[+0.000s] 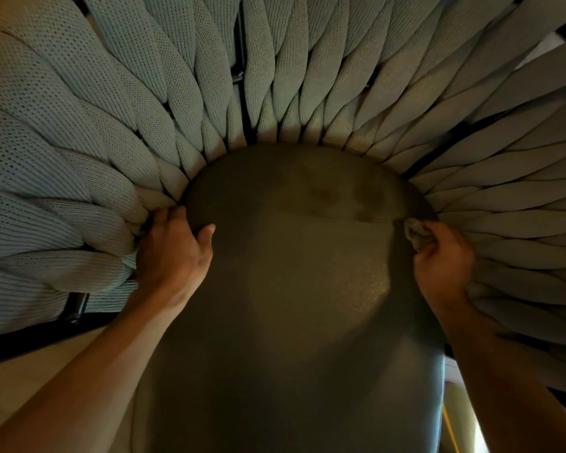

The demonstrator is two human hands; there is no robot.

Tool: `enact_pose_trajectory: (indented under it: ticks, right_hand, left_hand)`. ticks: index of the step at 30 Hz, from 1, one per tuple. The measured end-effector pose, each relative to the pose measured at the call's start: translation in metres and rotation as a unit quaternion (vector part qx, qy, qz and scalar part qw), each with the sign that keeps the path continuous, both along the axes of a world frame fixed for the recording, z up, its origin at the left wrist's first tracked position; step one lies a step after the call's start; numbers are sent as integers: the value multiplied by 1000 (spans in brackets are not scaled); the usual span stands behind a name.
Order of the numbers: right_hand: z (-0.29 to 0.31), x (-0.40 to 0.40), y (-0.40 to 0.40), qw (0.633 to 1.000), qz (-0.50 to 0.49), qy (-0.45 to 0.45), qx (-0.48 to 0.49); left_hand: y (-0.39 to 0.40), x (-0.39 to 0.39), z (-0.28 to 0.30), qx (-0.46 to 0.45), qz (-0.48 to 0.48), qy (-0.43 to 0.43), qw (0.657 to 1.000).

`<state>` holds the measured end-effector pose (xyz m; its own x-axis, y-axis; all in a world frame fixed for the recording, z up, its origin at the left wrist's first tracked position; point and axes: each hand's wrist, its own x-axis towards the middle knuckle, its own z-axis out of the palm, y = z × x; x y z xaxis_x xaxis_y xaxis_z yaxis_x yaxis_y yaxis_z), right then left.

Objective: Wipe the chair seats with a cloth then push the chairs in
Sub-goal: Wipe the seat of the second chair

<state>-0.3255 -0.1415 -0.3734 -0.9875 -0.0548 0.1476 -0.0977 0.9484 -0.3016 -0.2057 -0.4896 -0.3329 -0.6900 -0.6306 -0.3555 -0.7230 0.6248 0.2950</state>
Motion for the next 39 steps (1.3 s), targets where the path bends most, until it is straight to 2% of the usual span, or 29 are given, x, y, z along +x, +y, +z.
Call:
enact_pose_trajectory:
  ticks: [4, 13, 17, 21, 25, 28, 34, 39]
  right_hand:
    - [0, 19, -55, 998, 40, 18, -39]
    - [8, 51, -203, 978, 131, -54, -152]
    - [13, 62, -264, 960, 177, -102, -190]
    - [14, 66, -298, 948, 228, -99, -200]
    - [7, 61, -293, 949, 276, -83, -129]
    - [5, 52, -273, 954, 279, -68, -85]
    - [7, 24, -192, 972, 228, -18, -52]
    - [9, 4, -114, 989, 147, -20, -15]
  left_hand:
    - [0, -1, 1, 0, -8, 2, 1000]
    - [0, -2, 3, 31, 21, 4, 999]
    - [-3, -2, 1, 55, 54, 46, 996]
    - [-7, 2, 1, 62, 71, 83, 992]
    - [-5, -1, 3, 64, 90, 72, 991]
    - [-1, -6, 5, 40, 61, 38, 997]
    - [0, -17, 6, 5, 26, -65, 998]
    - [0, -17, 4, -19, 7, -58, 998]
